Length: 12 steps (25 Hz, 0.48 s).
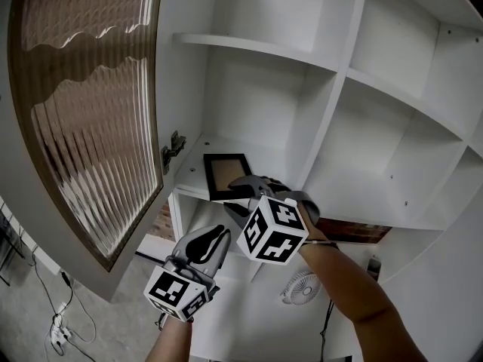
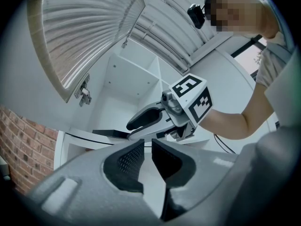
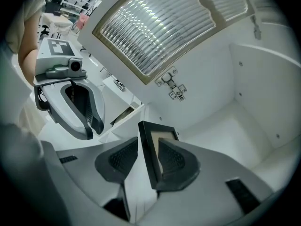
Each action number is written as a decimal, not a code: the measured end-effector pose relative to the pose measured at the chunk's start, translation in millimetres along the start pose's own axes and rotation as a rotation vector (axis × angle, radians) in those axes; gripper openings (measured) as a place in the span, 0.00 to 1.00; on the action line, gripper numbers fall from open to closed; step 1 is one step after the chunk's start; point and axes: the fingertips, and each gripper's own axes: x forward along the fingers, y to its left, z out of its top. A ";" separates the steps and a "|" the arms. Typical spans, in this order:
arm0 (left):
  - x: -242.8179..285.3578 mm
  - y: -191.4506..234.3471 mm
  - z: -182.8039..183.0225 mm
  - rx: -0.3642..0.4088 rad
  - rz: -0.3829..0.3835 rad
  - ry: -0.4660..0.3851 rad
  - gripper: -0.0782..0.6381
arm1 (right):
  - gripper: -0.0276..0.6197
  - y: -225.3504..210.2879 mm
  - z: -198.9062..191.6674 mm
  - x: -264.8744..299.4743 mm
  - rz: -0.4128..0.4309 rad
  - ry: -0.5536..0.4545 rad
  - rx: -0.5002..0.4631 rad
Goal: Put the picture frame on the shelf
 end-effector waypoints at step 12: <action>1.1 -9.4 1.2 0.010 -0.003 0.008 0.18 | 0.27 -5.7 7.5 -26.9 -0.104 -0.144 0.177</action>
